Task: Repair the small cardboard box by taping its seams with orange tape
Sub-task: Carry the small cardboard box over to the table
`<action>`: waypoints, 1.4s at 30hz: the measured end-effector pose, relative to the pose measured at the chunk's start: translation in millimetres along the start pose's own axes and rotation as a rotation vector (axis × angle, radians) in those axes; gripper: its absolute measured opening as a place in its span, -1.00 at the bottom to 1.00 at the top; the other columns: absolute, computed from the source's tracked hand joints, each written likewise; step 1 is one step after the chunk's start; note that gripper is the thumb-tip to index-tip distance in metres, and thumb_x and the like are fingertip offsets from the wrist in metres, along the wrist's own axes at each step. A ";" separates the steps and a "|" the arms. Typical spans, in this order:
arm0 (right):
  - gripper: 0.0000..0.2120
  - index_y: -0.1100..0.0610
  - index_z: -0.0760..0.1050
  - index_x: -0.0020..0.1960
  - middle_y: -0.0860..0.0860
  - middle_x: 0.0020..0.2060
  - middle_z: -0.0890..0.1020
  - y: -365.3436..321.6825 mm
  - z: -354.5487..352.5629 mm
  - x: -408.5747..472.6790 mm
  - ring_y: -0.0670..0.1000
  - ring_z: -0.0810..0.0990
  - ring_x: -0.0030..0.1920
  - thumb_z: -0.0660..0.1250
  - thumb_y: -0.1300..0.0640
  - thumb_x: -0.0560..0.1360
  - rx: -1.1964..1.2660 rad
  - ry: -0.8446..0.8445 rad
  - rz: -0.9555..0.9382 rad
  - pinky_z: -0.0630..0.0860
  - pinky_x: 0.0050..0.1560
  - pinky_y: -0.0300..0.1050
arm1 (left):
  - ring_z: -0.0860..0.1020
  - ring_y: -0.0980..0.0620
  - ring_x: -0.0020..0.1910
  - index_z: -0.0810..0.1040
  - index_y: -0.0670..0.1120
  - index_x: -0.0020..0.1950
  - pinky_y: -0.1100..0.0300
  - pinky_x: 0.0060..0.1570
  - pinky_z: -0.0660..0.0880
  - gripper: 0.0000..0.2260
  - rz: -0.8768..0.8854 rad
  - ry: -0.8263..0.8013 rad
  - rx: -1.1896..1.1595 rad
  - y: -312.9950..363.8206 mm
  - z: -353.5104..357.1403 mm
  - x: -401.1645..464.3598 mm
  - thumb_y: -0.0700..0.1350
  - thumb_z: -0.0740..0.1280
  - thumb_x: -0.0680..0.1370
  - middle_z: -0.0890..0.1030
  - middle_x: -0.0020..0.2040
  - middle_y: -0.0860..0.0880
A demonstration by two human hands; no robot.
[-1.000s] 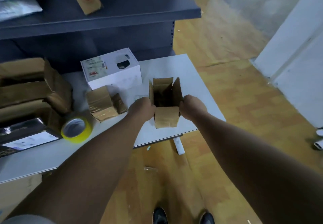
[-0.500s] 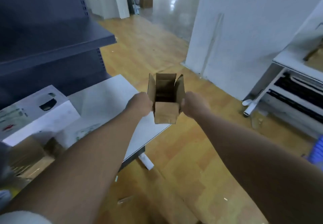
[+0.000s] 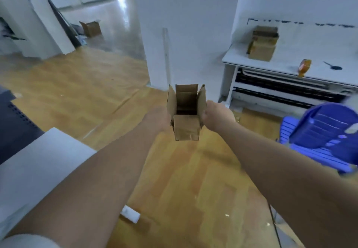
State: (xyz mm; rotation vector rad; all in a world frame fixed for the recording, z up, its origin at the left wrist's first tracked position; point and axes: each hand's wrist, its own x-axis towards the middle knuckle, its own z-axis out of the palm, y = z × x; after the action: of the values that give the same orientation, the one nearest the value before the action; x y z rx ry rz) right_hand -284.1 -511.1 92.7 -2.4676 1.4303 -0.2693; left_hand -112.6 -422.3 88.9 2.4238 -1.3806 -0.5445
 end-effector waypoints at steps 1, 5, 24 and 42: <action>-0.93 0.13 0.36 -0.05 0.04 -0.28 0.46 16.6 -6.8 2.2 0.12 0.52 -0.21 0.11 0.18 0.56 0.005 0.006 0.021 0.50 -0.25 -0.02 | 0.62 -0.19 -0.03 0.51 -0.22 -0.16 -0.05 -0.05 0.55 -0.81 0.017 -0.019 -0.005 16.6 7.3 6.9 -0.22 0.14 0.55 0.64 -0.04 -0.23; -0.88 0.14 0.41 0.00 0.07 -0.22 0.56 77.1 -27.2 9.5 0.10 0.57 -0.23 0.11 0.18 0.54 0.036 0.045 0.120 0.58 -0.22 0.01 | 0.63 -0.11 -0.09 0.40 -0.09 -0.28 -0.04 -0.10 0.55 -0.80 0.087 -0.018 -0.003 74.5 31.5 34.1 -0.15 0.12 0.54 0.66 -0.11 -0.13; -0.90 0.19 0.44 0.03 0.09 -0.12 0.59 165.4 -63.2 27.2 0.15 0.58 -0.11 0.15 0.25 0.59 -0.018 0.099 0.424 0.58 -0.10 0.05 | 0.61 -0.12 -0.08 0.44 -0.17 -0.12 0.08 -0.18 0.49 -0.81 0.428 -0.150 0.073 190.0 74.1 127.7 -0.14 0.09 0.58 0.63 -0.03 -0.13; -0.83 0.11 0.44 0.00 0.04 -0.20 0.59 252.7 -57.1 172.0 0.12 0.58 -0.19 0.08 0.22 0.56 0.048 0.205 0.517 0.53 -0.24 -0.02 | 0.56 -0.10 -0.24 0.34 -0.13 -0.28 0.09 -0.31 0.44 -0.76 0.535 -0.187 0.065 273.0 107.5 280.9 -0.15 0.09 0.59 0.55 -0.21 -0.15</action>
State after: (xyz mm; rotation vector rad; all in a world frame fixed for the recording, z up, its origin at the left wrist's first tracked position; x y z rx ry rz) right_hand -422.8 -788.3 67.7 -1.9831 2.0525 -0.4432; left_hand -237.0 -808.1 62.8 1.9545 -2.0528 -0.5976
